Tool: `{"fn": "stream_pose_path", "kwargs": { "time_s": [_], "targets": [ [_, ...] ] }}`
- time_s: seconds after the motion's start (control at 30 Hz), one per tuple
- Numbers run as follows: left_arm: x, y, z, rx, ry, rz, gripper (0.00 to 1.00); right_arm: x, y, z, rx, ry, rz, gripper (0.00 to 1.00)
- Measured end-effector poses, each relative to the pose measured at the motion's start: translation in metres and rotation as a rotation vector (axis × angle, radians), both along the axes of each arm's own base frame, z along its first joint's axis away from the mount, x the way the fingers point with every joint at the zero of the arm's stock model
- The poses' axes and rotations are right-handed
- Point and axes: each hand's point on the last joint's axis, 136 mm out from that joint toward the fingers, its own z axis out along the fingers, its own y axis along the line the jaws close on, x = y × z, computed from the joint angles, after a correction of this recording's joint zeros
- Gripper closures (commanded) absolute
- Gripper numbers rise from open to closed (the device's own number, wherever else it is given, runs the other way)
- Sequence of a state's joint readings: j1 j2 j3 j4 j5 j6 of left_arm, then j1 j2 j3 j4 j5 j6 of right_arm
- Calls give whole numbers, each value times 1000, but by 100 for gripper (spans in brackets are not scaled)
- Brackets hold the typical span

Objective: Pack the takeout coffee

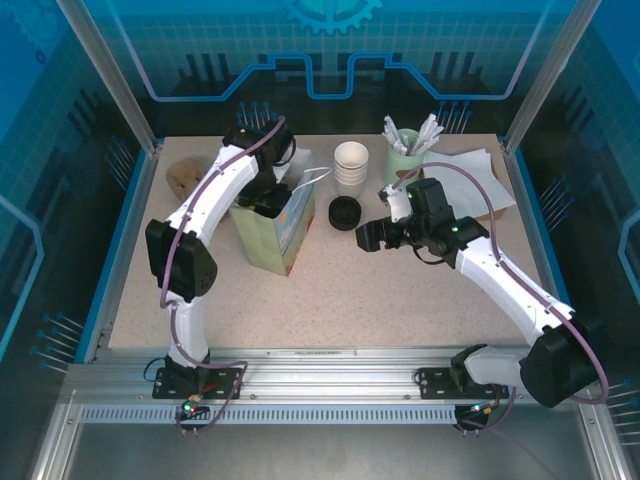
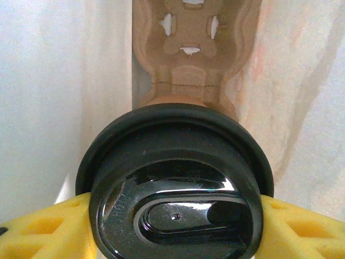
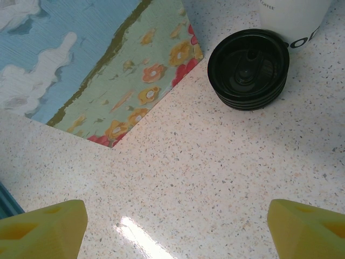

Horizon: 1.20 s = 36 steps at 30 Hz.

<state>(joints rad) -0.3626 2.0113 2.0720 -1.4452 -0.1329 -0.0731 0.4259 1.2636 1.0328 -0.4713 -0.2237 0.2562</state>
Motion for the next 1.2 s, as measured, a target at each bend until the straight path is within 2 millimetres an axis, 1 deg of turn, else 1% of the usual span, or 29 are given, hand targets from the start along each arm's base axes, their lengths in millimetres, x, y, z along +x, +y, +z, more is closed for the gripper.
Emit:
{"fn": "stream_pose_path", "kwargs": {
  "time_s": [0.5,0.77,1.2],
  "targets": [
    [3,-5,-7,-21,-4,-2,56,1,0,-2,-7,2,-4,12],
    [0,-4,-14,-19,16,-2,56,1,0,-2,-7,3,-4,12],
    [3,-7,-17,-46,19,-20,56,2,1,-8,-14,17,-2,12]
  ]
}}
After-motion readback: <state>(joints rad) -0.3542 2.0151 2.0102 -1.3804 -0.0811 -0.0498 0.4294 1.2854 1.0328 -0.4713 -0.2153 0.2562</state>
